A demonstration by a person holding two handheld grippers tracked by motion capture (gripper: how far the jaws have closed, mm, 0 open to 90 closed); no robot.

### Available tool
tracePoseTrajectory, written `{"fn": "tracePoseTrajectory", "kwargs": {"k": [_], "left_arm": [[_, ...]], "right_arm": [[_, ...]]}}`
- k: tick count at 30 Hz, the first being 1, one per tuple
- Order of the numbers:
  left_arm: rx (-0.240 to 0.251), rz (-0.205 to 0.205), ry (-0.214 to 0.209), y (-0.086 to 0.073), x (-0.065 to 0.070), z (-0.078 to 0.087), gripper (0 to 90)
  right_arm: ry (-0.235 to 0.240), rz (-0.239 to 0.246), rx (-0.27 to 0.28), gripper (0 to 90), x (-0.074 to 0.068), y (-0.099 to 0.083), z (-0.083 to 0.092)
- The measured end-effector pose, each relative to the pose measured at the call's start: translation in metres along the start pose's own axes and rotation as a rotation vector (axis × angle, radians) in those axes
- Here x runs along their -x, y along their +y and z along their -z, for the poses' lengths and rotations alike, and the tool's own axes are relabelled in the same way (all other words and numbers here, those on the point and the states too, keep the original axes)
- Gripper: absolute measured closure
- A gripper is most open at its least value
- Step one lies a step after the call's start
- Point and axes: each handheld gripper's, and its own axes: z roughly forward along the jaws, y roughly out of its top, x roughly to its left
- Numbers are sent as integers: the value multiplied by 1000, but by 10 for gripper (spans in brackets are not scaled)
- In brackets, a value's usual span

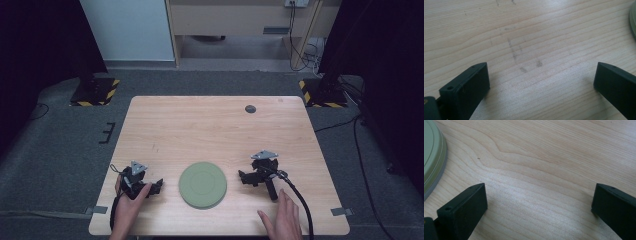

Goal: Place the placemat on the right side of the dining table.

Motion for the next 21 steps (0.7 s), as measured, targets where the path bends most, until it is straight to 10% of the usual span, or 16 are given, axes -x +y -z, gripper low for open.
{"fn": "tracePoseTrajectory", "kwargs": {"k": [21], "left_arm": [[7, -42, -37, 1, 6, -1, 20]], "right_arm": [[-45, -42, 3, 4, -8, 5, -6]]}}
